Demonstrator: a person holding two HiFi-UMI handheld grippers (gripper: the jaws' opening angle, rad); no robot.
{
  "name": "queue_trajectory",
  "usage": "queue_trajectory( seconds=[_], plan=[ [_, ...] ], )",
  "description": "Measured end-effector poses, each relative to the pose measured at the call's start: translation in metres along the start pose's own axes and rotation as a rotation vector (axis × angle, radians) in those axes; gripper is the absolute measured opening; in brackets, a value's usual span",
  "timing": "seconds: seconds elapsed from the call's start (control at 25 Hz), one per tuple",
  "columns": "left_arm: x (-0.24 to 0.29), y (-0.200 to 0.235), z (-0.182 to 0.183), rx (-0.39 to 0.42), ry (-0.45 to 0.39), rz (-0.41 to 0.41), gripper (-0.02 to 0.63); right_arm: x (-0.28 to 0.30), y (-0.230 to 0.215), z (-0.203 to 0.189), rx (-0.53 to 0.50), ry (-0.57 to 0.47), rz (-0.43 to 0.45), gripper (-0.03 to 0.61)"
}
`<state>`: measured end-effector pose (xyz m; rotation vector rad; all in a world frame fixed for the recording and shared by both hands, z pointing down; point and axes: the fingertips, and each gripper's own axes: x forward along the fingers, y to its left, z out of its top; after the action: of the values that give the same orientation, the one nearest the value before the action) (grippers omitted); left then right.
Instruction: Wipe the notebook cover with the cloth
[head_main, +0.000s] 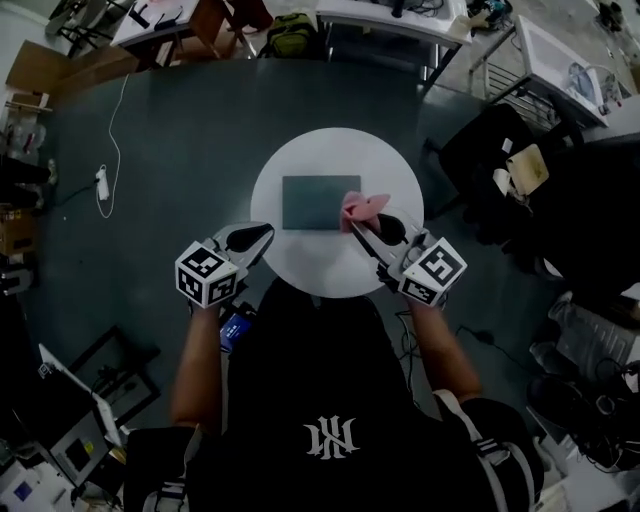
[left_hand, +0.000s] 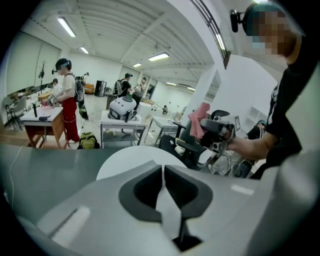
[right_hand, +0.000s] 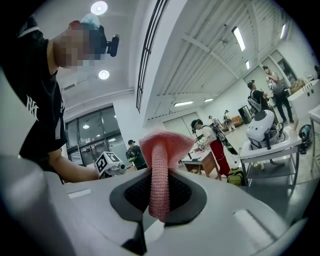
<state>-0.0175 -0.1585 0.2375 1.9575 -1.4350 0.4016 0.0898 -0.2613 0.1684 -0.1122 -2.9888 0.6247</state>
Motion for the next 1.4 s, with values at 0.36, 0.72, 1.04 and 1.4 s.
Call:
queue_trajectory(
  seconds=[0.36, 0.72, 1.04, 1.4],
  plan=[
    [0.059, 0.095, -0.062, -0.054, 0.117, -0.018, 0.041, 0.077, -0.047, -0.071, 0.028, 0.093, -0.025, 0.034],
    [0.118, 0.135, -0.143, -0.085, 0.244, -0.105, 0.083, 0.133, -0.069, -0.147, 0.063, 0.203, -0.045, 0.034],
    [0.151, 0.142, -0.178, -0.033, 0.326, -0.147, 0.104, 0.169, -0.109, -0.202, 0.093, 0.3, -0.094, 0.034],
    [0.165, 0.144, -0.192, 0.007, 0.382, -0.137, 0.104, 0.207, -0.133, -0.246, 0.012, 0.411, -0.165, 0.034]
  ],
)
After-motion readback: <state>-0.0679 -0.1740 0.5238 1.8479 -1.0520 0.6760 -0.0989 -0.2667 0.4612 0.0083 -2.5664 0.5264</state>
